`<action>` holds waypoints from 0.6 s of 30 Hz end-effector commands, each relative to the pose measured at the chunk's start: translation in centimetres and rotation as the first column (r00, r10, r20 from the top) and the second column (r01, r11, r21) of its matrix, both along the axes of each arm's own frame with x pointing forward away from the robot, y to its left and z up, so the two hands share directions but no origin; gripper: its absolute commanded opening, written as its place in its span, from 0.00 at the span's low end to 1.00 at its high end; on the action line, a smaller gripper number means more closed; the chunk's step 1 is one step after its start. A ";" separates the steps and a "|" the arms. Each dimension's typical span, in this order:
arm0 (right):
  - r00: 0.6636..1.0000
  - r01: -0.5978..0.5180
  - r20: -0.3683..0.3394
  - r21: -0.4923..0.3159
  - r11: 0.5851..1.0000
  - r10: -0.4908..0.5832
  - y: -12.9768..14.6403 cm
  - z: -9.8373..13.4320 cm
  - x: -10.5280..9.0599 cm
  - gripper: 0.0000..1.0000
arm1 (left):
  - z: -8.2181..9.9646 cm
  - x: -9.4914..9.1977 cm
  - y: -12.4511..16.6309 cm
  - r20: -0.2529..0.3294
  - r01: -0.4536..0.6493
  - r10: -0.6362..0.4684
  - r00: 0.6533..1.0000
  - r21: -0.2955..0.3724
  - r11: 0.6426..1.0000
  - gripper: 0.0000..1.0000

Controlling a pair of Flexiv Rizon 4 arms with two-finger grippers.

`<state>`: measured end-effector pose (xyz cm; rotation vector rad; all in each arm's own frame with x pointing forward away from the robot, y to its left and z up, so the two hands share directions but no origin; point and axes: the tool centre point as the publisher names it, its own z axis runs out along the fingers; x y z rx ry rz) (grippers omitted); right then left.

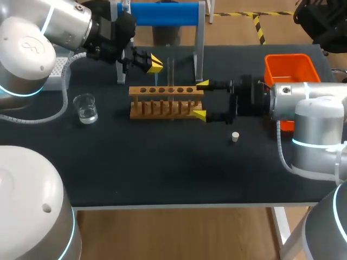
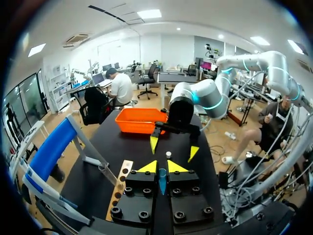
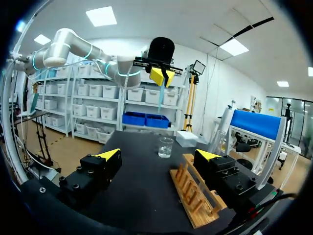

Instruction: Invert the test tube, pick up the pipette, mount the tip to pipette, aspirate from beaker and dispense into the tube, eject the tip, return the pipette, and cap with the stopper.

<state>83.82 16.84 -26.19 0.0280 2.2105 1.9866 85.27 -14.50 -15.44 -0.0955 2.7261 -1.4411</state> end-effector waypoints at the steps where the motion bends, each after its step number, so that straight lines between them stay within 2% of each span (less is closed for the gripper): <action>1: 1.000 -0.025 -0.006 0.006 1.000 0.025 0.7 0.3 0.1 1.00 | -0.3 -0.7 -0.8 0.012 0.000 0.000 1.000 -0.017 1.000 0.00; 14: 0.996 -0.074 -0.038 0.060 0.995 0.076 2.1 2.0 -0.8 1.00 | -0.9 -2.1 -2.4 0.028 0.005 -0.005 1.000 0.011 1.000 0.00; 18: 0.991 -0.111 -0.071 0.088 0.990 0.118 2.6 2.8 -1.0 1.00 | -1.0 -2.1 -2.4 0.028 0.003 -0.003 1.000 0.013 1.000 0.00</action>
